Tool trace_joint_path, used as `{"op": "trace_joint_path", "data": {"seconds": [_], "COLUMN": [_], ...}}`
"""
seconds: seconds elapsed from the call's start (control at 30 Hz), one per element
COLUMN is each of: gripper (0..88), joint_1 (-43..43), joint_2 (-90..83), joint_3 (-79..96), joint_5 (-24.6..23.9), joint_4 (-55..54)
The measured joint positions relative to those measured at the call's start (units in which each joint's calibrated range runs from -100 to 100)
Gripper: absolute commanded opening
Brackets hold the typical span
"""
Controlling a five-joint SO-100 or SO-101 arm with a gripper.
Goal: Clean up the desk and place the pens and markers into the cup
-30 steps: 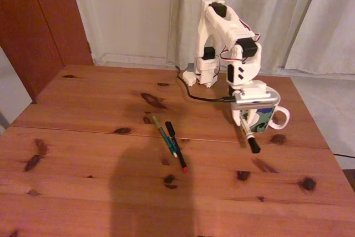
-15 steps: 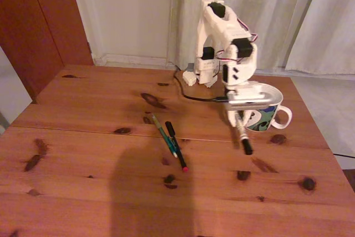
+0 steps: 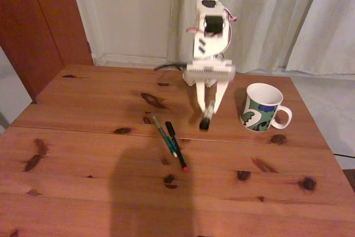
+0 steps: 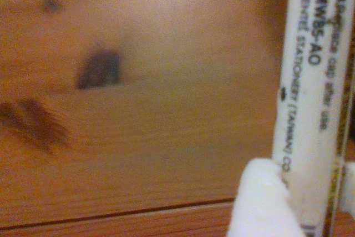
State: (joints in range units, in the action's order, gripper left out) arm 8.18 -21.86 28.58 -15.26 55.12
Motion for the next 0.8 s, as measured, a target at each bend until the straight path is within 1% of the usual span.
{"op": "trace_joint_path", "data": {"seconds": [0.1,0.27,0.37,0.47,0.57,0.6,0.7,0.8], "gripper": [0.8,0.7,0.7,0.6,0.7,0.8,0.8,0.8], "joint_1": [0.00,-0.07,2.13,4.69,6.60,7.41,9.61,9.75], "joint_2": [-7.97,-18.31,-23.14,-28.47,-33.81,-35.34,-39.32,-41.95], "joint_3": [3.14,6.37,8.32,11.89,16.90,18.68,24.80,29.81], "joint_5": [-1.32,-6.64,-9.13,-9.87,-9.72,-8.89,-4.79,-0.93], "joint_4": [0.00,0.00,-1.66,-4.31,-7.22,-7.63,-7.96,-8.05]}}
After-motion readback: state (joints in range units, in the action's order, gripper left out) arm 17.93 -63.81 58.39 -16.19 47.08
